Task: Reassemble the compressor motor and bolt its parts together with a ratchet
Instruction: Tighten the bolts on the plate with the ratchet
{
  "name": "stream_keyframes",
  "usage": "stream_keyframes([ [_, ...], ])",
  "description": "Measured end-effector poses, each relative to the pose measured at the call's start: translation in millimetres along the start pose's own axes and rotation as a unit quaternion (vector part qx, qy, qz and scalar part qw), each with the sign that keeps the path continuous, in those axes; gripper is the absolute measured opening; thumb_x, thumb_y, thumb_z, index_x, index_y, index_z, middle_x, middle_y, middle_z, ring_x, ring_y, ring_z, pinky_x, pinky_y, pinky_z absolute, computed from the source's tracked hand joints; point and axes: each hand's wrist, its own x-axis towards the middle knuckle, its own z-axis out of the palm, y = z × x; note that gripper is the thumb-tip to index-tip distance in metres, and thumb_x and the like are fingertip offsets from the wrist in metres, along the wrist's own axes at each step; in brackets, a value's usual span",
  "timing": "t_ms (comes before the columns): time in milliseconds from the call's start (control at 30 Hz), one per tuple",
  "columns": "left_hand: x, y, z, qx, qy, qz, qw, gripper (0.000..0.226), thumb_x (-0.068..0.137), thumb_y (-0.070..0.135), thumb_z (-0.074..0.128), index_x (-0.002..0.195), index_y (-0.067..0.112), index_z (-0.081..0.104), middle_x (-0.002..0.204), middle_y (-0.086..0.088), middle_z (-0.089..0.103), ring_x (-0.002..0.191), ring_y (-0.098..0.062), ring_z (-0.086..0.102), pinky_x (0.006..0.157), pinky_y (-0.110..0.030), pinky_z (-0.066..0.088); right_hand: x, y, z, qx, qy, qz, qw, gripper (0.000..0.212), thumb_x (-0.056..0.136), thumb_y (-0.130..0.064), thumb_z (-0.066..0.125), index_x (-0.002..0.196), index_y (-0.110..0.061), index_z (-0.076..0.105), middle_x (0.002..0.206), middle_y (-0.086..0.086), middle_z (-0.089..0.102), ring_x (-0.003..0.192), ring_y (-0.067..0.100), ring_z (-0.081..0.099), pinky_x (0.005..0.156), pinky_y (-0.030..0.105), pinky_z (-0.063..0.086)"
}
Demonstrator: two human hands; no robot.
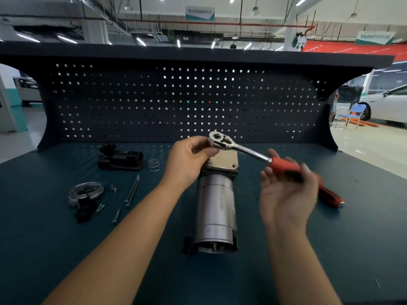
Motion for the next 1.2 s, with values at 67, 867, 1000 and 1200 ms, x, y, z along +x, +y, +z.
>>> stream_keyframes([
  [67,-5,-2,2,0.005,0.008,0.016,1.0,0.026,0.082,0.003,0.068,0.079,0.029,0.068,0.075,0.017,0.07,0.076,0.002,0.064,0.072,-0.015,0.051,-33,13,-2,0.016,-0.008,-0.082,0.996,0.015,0.09,-0.018,0.04,0.091,-0.01,0.054,0.096,0.017,0.071,0.065,0.023,0.067,0.063,0.027,0.055],
  [867,10,-1,-10,0.039,-0.08,-0.02,0.996,0.016,0.087,0.008,0.063,0.079,0.019,0.071,0.071,0.014,0.07,0.077,-0.003,0.062,0.083,-0.023,0.048,79,-75,-11,-0.394,-0.14,0.09,0.904,0.016,0.07,-0.017,0.061,0.086,-0.011,0.06,0.07,0.002,0.069,0.051,0.007,0.062,0.051,0.014,0.052],
  [1000,13,0,-12,0.04,-0.116,-0.02,0.992,0.01,0.089,0.007,0.06,0.091,0.007,0.07,0.072,0.015,0.071,0.074,0.001,0.061,0.076,-0.014,0.046,100,-104,2,-0.584,-0.208,0.179,0.764,0.02,0.067,-0.023,0.066,0.082,-0.011,0.073,0.071,0.007,0.065,0.046,0.005,0.051,0.042,0.014,0.041],
  [1200,1,-4,-1,0.017,-0.039,0.018,0.999,0.021,0.087,0.008,0.064,0.083,0.028,0.069,0.077,0.014,0.071,0.078,0.001,0.065,0.069,-0.013,0.049,31,-99,5,-0.586,-0.325,0.339,0.66,0.03,0.073,-0.023,0.074,0.089,-0.002,0.059,0.055,0.011,0.056,0.036,0.017,0.051,0.034,0.018,0.039],
])
